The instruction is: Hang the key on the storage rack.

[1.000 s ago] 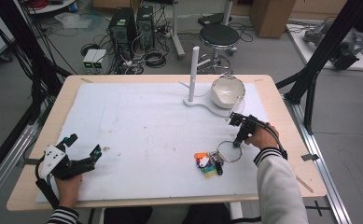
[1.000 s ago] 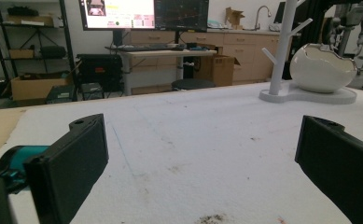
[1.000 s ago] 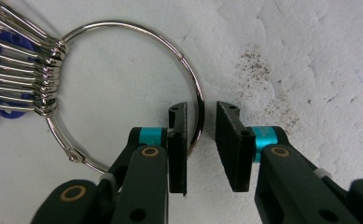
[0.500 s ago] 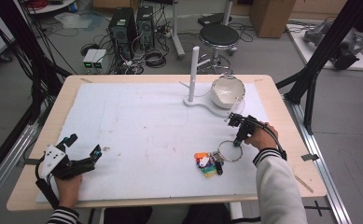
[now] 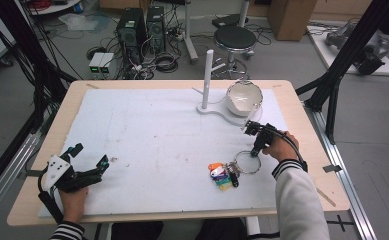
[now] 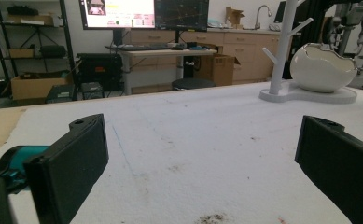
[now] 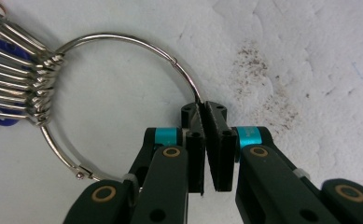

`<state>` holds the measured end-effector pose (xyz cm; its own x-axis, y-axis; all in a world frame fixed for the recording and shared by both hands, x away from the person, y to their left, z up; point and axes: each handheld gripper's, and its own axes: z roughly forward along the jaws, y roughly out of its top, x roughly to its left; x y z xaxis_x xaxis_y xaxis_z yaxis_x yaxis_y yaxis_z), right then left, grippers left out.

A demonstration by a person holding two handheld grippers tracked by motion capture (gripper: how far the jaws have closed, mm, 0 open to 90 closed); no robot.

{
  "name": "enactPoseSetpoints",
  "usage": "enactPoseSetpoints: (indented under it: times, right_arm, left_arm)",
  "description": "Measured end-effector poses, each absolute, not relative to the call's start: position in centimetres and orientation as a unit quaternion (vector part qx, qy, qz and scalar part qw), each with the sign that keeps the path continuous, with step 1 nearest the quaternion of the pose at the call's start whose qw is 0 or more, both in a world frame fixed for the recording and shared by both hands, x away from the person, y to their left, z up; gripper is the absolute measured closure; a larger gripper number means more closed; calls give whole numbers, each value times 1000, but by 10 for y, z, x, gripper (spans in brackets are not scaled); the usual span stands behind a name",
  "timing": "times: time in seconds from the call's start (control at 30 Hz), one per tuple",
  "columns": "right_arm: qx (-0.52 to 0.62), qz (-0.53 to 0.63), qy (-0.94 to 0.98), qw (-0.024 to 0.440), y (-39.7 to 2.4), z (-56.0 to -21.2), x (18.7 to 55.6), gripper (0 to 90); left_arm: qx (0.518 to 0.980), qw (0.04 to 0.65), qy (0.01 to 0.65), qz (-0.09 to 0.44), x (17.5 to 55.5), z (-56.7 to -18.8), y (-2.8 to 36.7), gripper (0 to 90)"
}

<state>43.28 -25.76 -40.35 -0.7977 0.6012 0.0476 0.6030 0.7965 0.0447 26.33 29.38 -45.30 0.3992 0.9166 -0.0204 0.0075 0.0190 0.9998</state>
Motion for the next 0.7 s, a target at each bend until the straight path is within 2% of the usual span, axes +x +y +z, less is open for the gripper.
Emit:
enactPoseSetpoints:
  times: [0.3,0.7]
  right_arm:
    - [-331,-75,-940,17,-267,-393,432,876]
    - [-359,-225,-905,23,-277,-366,429,882]
  left_arm:
    - [588,595,395,381,264,-453,294,30]
    - [589,595,393,381,263,-453,294,29]
